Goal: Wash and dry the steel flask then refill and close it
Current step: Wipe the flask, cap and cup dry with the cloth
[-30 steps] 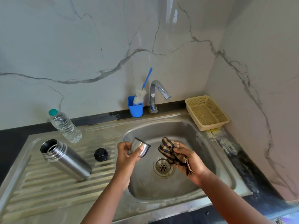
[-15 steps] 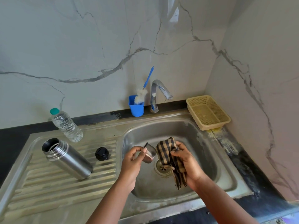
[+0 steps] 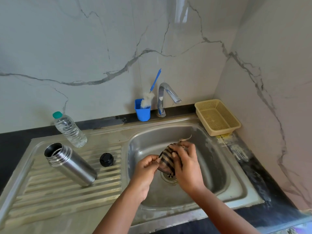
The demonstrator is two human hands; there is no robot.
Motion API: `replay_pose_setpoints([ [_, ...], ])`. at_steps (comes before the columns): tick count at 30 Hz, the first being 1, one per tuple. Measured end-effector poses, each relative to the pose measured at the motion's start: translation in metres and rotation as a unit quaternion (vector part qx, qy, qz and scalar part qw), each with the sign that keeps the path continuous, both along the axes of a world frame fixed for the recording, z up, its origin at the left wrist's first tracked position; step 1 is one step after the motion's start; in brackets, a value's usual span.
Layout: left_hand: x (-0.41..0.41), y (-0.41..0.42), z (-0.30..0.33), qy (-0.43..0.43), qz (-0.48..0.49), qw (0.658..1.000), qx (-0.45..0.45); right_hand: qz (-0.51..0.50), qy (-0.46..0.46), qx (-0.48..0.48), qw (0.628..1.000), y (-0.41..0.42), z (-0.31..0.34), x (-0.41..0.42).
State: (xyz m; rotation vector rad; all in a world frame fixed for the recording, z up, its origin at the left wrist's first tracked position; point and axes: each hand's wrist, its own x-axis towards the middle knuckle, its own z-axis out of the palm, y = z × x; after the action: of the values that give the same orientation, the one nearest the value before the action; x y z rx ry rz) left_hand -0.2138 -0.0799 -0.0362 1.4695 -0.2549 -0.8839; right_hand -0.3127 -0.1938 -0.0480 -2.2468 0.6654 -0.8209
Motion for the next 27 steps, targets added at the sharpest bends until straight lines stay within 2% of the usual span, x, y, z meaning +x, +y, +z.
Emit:
replay_pose_setpoints([
  [1, 0.001, -0.001, -0.001, 0.008, 0.006, 1.000, 0.002, 0.021, 0.014, -0.081, 0.996, 0.005, -0.002, -0.003],
  [3, 0.001, -0.001, 0.001, 0.014, 0.000, 1.000, 0.004, 0.065, 0.048, -0.243, 0.967, 0.010, -0.013, -0.009],
  [4, 0.001, -0.001, 0.001, 0.011, -0.007, 1.000, 0.004, 0.076, 0.059, -0.286, 0.953, 0.010, -0.017, -0.009],
  [5, 0.000, 0.000, 0.001, 0.006, -0.012, 1.000, 0.001, 0.080, 0.066, -0.280, 0.954, 0.010, -0.017, -0.009],
  [8, 0.000, 0.005, 0.005, -0.023, -0.028, 0.999, -0.012, 0.053, 0.060, -0.111, 0.991, 0.004, -0.012, -0.004],
  [10, 0.001, 0.007, 0.007, -0.045, -0.054, 0.997, -0.035, 0.041, 0.027, 0.083, 0.995, -0.004, -0.004, 0.001],
  [11, 0.000, 0.008, 0.008, -0.049, -0.062, 0.996, -0.049, 0.037, 0.006, 0.225, 0.974, -0.009, 0.002, 0.003],
  [12, -0.001, 0.009, 0.009, -0.048, -0.062, 0.995, -0.061, 0.035, -0.009, 0.386, 0.922, -0.014, 0.008, 0.004],
  [13, -0.003, 0.009, 0.013, -0.044, -0.054, 0.995, -0.075, 0.035, -0.008, 0.527, 0.849, -0.018, 0.012, 0.004],
  [14, -0.006, 0.009, 0.015, -0.044, -0.043, 0.994, -0.089, 0.035, -0.005, 0.617, 0.786, -0.018, 0.014, 0.000],
  [15, -0.010, 0.008, 0.017, -0.059, -0.034, 0.993, -0.099, 0.044, -0.005, 0.659, 0.751, -0.017, 0.014, -0.004],
  [19, -0.023, 0.000, 0.011, -0.205, -0.028, 0.974, -0.093, 0.060, -0.068, 0.715, 0.694, -0.007, 0.007, -0.012],
  [20, -0.024, -0.001, 0.006, -0.284, -0.035, 0.954, -0.086, 0.070, -0.084, 0.733, 0.672, -0.004, 0.008, -0.012],
  [21, -0.023, -0.003, 0.000, -0.380, -0.049, 0.920, -0.077, 0.079, -0.099, 0.745, 0.655, 0.000, 0.007, -0.012],
  [23, -0.023, -0.009, -0.011, -0.561, -0.093, 0.821, -0.059, 0.070, -0.135, 0.758, 0.634, 0.006, 0.004, -0.013],
  [25, -0.022, -0.016, -0.016, -0.664, -0.126, 0.737, -0.026, 0.042, -0.158, 0.761, 0.628, 0.006, -0.003, -0.014],
  [27, -0.022, -0.020, -0.016, -0.733, -0.142, 0.665, 0.022, 0.029, -0.165, 0.748, 0.643, 0.003, -0.003, -0.016],
])
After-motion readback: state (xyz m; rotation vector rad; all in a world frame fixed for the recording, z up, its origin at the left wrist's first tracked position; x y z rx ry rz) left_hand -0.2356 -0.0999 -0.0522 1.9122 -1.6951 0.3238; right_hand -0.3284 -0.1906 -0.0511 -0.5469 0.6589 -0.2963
